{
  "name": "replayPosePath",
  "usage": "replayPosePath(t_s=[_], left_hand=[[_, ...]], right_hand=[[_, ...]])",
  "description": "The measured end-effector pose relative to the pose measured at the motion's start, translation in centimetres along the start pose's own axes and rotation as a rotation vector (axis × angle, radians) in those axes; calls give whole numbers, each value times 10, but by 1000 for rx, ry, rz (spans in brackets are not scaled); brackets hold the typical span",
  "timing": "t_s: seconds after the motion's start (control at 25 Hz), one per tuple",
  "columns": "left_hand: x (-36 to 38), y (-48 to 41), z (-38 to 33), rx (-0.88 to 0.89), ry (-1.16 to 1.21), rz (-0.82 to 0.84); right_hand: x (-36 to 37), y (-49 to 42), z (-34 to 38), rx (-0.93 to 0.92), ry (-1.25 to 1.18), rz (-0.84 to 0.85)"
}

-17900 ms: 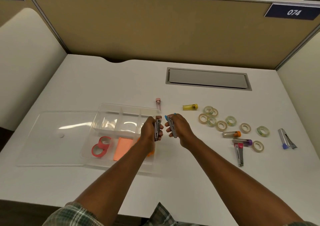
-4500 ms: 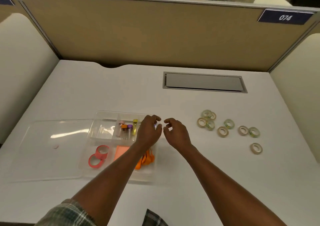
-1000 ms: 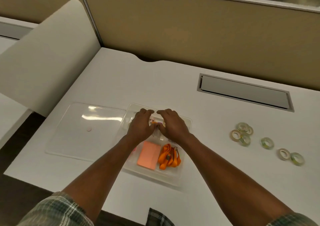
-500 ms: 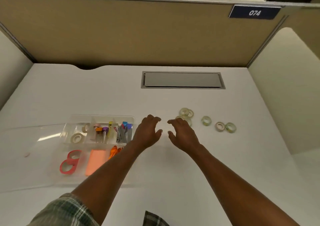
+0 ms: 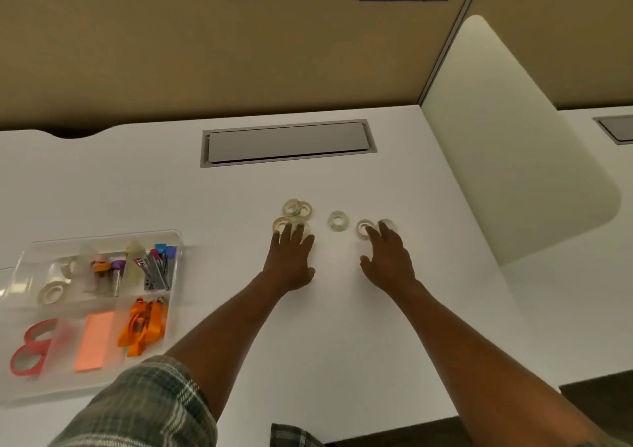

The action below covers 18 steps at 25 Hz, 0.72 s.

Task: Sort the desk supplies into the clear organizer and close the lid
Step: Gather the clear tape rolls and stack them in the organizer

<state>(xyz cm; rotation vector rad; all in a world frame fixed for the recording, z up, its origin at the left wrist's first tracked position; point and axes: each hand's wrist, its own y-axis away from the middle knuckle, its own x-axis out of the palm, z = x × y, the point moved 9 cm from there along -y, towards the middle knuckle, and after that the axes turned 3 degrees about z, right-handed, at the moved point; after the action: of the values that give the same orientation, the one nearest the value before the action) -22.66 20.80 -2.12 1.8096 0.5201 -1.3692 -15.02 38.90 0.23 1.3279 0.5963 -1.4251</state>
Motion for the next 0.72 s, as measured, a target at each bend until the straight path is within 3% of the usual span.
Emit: replayPosePath(t_s=[0.2, 0.44, 0.72], left_hand=[[12, -8, -10, -76, -72, 23], [16, 9, -14, -69, -16, -61], [29, 35, -8, -59, 55, -58]], right_hand=[[12, -16, -34, 58, 34, 151], [5, -13, -33, 19, 132, 8], [19, 9, -21, 61, 58, -9]])
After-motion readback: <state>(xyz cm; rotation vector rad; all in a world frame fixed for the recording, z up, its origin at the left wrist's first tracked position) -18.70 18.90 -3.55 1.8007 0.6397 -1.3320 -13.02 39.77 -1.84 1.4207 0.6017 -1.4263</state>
